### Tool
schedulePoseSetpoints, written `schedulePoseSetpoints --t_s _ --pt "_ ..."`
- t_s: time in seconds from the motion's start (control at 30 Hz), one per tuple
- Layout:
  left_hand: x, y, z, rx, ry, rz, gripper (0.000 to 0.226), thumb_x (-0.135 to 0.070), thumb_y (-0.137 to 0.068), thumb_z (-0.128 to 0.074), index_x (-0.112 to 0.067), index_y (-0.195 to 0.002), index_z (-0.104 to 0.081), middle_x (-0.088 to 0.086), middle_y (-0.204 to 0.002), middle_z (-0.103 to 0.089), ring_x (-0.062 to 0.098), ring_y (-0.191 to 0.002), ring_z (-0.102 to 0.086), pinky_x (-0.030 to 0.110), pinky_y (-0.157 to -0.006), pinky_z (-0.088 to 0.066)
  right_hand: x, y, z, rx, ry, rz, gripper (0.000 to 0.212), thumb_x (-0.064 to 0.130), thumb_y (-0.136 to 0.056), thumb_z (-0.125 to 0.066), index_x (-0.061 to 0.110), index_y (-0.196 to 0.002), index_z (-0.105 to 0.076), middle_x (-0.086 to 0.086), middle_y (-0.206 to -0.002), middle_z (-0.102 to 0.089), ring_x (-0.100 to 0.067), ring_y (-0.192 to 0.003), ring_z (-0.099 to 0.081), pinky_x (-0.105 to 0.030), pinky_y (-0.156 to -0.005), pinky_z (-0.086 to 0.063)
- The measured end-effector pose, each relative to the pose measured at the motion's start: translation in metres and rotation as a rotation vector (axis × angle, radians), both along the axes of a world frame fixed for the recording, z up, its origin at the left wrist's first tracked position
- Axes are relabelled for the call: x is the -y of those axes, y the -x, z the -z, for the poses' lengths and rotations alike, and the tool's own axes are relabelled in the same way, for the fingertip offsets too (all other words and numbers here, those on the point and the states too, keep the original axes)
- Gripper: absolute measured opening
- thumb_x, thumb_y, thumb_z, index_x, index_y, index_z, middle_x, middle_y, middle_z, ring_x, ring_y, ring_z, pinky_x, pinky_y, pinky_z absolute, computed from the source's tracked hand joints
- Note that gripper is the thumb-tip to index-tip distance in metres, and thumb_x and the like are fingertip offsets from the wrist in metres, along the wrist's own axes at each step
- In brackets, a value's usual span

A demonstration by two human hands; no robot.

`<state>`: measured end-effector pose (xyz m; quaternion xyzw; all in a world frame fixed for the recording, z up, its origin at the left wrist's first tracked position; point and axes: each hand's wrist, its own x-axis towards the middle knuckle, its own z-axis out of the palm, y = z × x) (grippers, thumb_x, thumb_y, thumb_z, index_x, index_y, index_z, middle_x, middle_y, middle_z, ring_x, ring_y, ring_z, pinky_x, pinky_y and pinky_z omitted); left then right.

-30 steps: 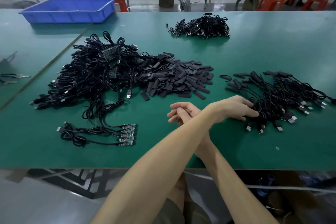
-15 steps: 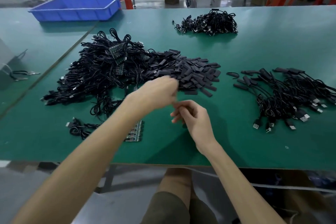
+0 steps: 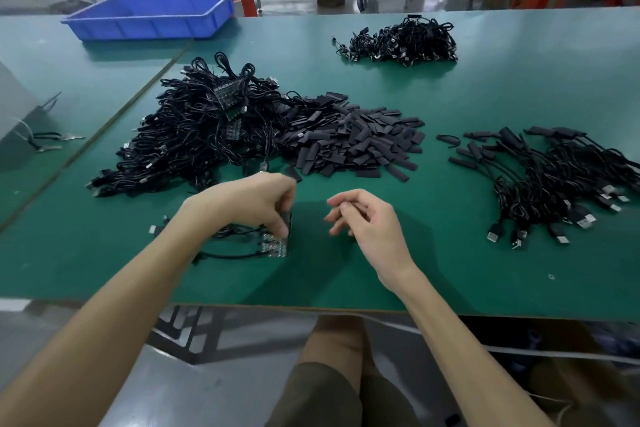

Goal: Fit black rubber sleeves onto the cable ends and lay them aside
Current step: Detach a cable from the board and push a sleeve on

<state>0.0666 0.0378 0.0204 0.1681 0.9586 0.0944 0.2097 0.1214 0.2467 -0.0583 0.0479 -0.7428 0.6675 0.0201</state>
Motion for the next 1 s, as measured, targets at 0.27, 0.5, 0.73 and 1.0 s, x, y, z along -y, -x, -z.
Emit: schedulePoseSetpoints --t_s 0.27,0.5,0.73,1.0 --pt "-0.028 0.0 0.002 -0.097 -0.585 -0.207 0.024 -0.018 -0.076 -0.09 -0.014 -0.086 -0.068 0.002 -0.071 -0.072 0.016 -0.066 -0.066 0.039 -0.072 -0.057 0.004 -0.001 -0.001 -0.014 -0.139 -0.077 0.016 0.026 -0.102 -0.067 0.01 -0.103 -0.07 -0.006 -0.086 -0.077 -0.017 -0.074 -0.075 -0.039 -0.082 -0.058" --pt "-0.029 -0.001 0.006 -0.027 -0.647 -0.244 0.014 -0.019 -0.084 -0.083 -0.011 -0.089 -0.073 -0.002 -0.065 -0.071 0.004 -0.056 -0.062 0.016 -0.056 -0.051 0.004 0.001 0.001 0.008 -0.113 -0.027 0.01 0.012 -0.097 -0.068 0.005 -0.091 -0.068 -0.014 -0.078 -0.073 -0.015 -0.058 -0.066 -0.029 -0.062 -0.055" --pt "-0.031 0.0 0.011 -0.094 -0.615 -0.221 0.007 -0.02 -0.083 -0.084 -0.018 -0.086 -0.079 -0.002 -0.07 -0.074 0.01 -0.062 -0.063 0.031 -0.066 -0.056 0.005 0.002 0.002 -0.025 -0.176 -0.009 0.017 0.021 -0.101 -0.063 0.012 -0.086 -0.066 -0.009 -0.07 -0.067 -0.014 -0.053 -0.063 -0.043 -0.062 -0.055" --pt "-0.043 -0.006 0.02 -0.142 -0.538 -0.2 0.021 -0.017 -0.088 -0.079 -0.029 -0.078 -0.066 -0.004 -0.078 -0.071 0.006 -0.07 -0.066 0.014 -0.062 -0.049 0.003 0.002 0.0 -0.009 -0.193 0.023 0.02 0.018 -0.095 -0.061 0.013 -0.076 -0.056 0.012 -0.053 -0.051 -0.005 -0.046 -0.052 -0.042 -0.055 -0.053"
